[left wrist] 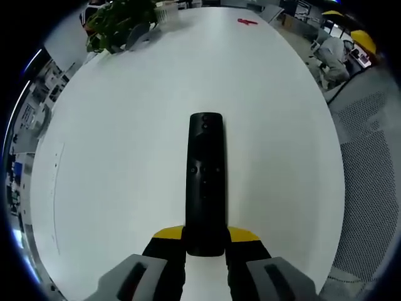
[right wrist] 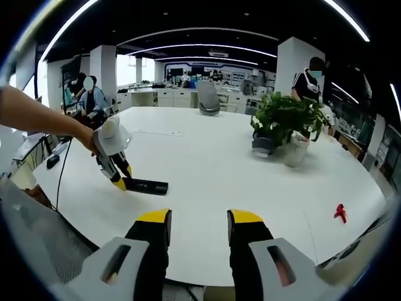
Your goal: Press the specified remote control buttons in sequence, fully releasing each button before pressing the next.
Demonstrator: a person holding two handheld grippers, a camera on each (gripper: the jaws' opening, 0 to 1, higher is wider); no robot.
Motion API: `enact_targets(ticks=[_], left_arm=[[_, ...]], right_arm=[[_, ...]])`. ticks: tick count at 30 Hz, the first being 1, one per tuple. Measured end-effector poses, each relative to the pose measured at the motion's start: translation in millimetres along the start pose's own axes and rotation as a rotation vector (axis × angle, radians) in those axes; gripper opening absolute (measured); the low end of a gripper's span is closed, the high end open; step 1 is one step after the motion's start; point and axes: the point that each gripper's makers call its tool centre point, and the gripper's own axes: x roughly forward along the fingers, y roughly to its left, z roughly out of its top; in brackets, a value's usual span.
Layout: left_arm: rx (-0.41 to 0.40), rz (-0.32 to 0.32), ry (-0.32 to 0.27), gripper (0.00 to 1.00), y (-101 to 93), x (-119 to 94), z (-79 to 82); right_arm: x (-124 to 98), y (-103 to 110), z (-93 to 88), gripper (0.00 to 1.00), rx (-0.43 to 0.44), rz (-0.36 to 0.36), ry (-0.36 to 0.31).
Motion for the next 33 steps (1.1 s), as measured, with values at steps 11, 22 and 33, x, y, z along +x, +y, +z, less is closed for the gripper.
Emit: enact_targets(ticks=[11,22,33], left_arm=[[0.001,0.000,-0.009,0.23,-9.9,-1,-1.7],[0.020,0.006,-0.004,0.23,-19.4,-1,-3.0],[0.011,0.009,-0.013,0.23,-29.6,-3,-5.4]], right_arm=[[0,0,-1.5,0.34,-0.010,0.002,0.009],[-1,-1,-0.2,0.28,0.000,-0.002,-0.002],[-2,1,0.2,0.14,0.014,0.013,-0.004]])
